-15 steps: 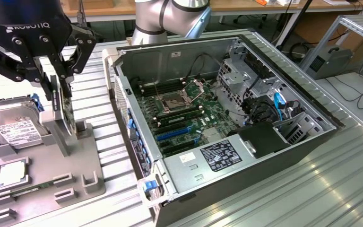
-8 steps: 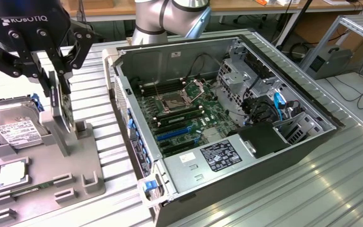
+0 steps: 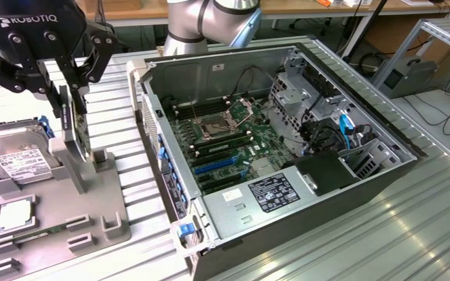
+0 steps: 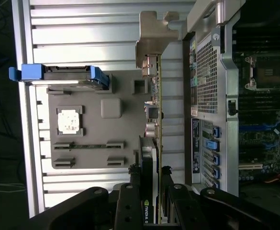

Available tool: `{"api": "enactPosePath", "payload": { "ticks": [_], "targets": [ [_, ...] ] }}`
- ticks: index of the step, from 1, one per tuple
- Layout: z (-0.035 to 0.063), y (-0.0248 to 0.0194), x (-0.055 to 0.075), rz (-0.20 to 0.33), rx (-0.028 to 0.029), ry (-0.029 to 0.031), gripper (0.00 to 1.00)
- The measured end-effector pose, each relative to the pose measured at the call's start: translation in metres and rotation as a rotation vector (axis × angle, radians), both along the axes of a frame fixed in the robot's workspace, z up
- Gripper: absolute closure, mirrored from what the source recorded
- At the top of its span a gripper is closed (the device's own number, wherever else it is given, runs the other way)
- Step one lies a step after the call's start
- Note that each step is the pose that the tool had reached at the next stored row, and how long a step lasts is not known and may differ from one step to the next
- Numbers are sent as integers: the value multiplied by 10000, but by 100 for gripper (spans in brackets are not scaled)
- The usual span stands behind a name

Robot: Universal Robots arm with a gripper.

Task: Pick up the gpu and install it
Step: 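Pick up the gpu and move the gpu toward the slot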

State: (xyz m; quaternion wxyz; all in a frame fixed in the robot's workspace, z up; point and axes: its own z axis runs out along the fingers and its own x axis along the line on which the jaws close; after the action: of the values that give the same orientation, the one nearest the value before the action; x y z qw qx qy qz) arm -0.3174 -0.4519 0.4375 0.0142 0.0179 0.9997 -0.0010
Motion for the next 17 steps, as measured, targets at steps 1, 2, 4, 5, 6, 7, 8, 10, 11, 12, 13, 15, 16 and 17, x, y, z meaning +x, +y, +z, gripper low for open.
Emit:
{"api": "enactPosePath", "payload": {
  "ticks": [1, 2, 4, 5, 6, 7, 8, 10, 11, 12, 13, 15, 16, 17],
  "targets": [
    [6, 0, 0, 0, -1, 1, 73],
    [11, 1, 0, 0, 0, 0, 73],
    [28, 2, 0, 0, -1, 1, 73],
    [48, 2, 0, 0, -1, 1, 73],
    [65, 2, 0, 0, 0, 0, 73],
    [82, 2, 0, 0, 0, 0, 73],
    [99, 2, 0, 0, -1, 1, 73],
    [118, 2, 0, 0, -1, 0, 73],
    [126, 2, 0, 0, -1, 1, 73],
    [132, 2, 0, 0, -1, 0, 73],
    [136, 2, 0, 0, -1, 0, 73],
    [152, 3, 0, 0, -3, 1, 73],
    [161, 3, 0, 0, -5, 0, 73],
    [174, 3, 0, 0, -7, 1, 73]
  ]
}}
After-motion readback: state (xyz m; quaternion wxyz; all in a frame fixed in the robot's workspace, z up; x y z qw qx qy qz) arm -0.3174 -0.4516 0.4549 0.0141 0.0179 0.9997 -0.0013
